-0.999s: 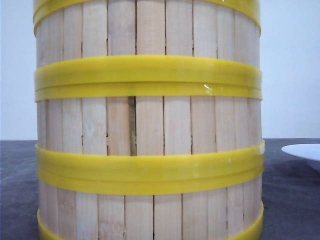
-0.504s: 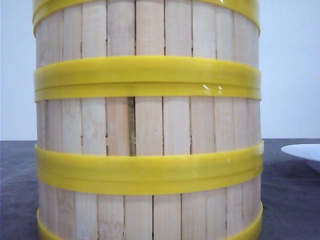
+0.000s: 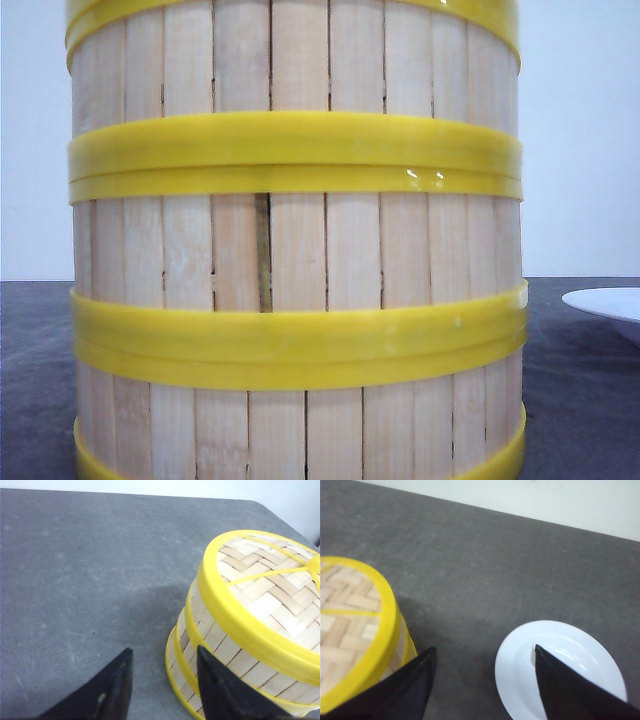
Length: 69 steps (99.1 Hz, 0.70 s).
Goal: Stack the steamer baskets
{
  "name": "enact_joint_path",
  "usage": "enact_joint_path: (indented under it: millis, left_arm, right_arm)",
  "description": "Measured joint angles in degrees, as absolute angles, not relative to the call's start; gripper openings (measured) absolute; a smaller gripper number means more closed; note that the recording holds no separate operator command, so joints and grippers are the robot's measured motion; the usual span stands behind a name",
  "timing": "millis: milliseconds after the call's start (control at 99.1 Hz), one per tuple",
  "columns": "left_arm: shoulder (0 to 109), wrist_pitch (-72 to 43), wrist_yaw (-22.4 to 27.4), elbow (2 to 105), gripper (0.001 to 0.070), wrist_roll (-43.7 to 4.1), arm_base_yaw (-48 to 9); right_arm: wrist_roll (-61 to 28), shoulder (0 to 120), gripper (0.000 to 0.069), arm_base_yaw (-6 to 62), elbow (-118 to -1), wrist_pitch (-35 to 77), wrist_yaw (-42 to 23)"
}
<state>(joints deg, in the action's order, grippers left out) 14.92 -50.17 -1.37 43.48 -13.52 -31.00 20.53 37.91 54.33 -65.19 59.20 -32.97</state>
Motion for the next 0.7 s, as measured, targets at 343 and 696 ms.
enact_joint_path:
  millis: [343, 696]
  left_arm:
    - [14.92, -50.15, -1.37, 43.48, 0.0025, -13.15, -31.00]
    - [14.92, -50.41, -1.39, 43.48, 0.0026, -13.15, -31.00]
  right_arm:
    - [21.10, 37.85, 0.0012, 54.35, -65.19, 57.47, -32.97]
    - [21.12, 37.85, 0.0009, 54.35, -65.19, 57.14, -32.99]
